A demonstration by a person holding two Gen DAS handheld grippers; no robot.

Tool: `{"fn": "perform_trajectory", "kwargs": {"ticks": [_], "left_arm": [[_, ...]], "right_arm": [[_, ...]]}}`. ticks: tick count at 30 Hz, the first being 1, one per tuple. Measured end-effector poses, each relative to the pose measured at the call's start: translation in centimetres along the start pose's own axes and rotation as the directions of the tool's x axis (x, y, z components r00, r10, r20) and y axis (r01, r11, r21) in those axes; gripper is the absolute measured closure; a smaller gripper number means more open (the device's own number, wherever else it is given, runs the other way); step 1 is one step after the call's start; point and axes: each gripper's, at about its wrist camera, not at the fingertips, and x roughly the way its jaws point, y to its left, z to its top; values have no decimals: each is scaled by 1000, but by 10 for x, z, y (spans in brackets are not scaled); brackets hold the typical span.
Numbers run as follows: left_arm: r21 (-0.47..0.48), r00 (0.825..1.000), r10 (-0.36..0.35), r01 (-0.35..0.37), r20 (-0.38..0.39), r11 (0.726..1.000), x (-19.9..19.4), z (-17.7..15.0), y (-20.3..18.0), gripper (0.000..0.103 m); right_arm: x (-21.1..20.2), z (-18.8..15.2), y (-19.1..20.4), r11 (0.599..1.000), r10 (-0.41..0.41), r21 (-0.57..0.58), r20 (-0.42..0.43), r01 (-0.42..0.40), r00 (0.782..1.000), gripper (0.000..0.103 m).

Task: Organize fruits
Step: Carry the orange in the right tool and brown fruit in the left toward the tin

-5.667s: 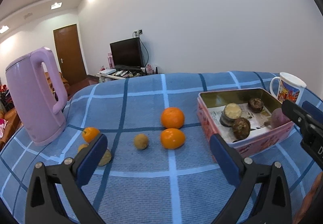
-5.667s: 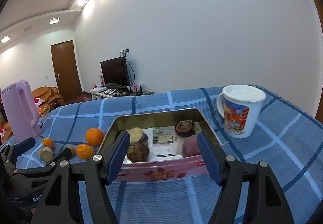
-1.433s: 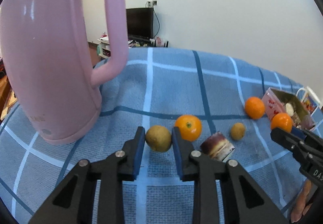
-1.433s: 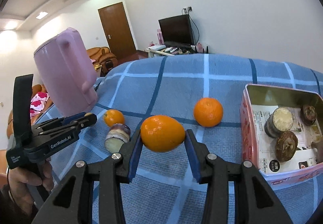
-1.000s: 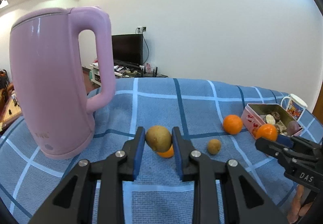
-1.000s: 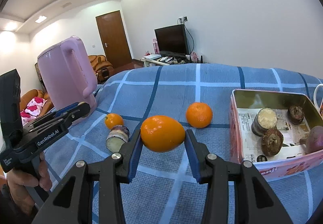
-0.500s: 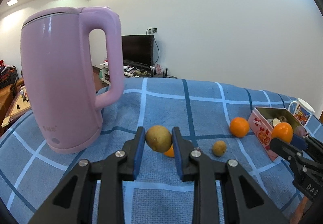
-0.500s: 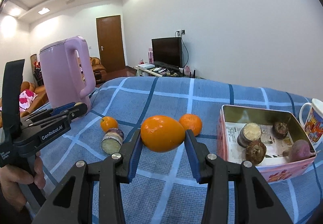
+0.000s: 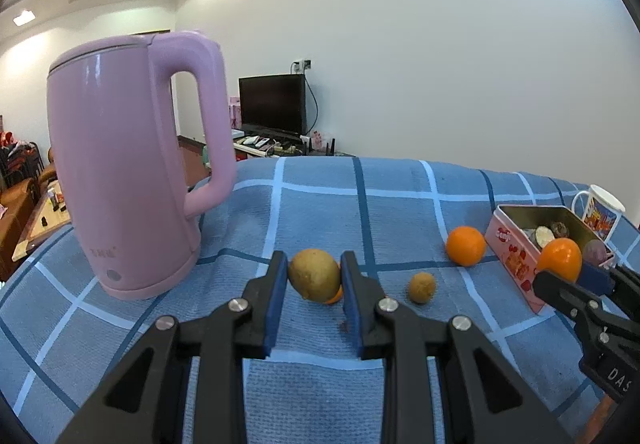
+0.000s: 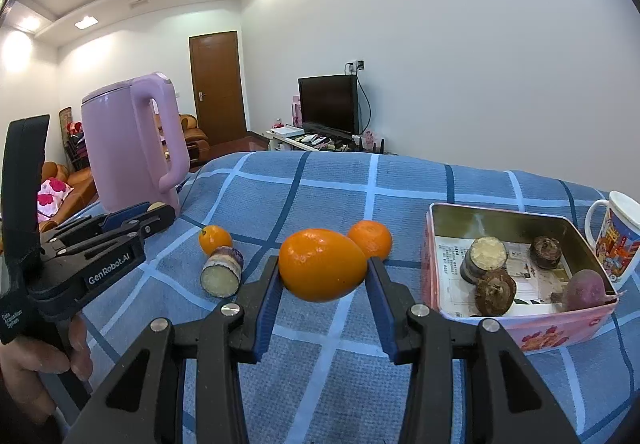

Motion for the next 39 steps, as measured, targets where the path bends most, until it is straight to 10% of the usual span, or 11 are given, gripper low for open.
{"fn": "perform_trajectory", "kwargs": {"ticks": [39], "left_arm": [[39,998,-53,54,-19,998,-14,-9,-57,74]], "right_arm": [[-24,-9,-31,999,-28,24,-1,28,1000,59]]}}
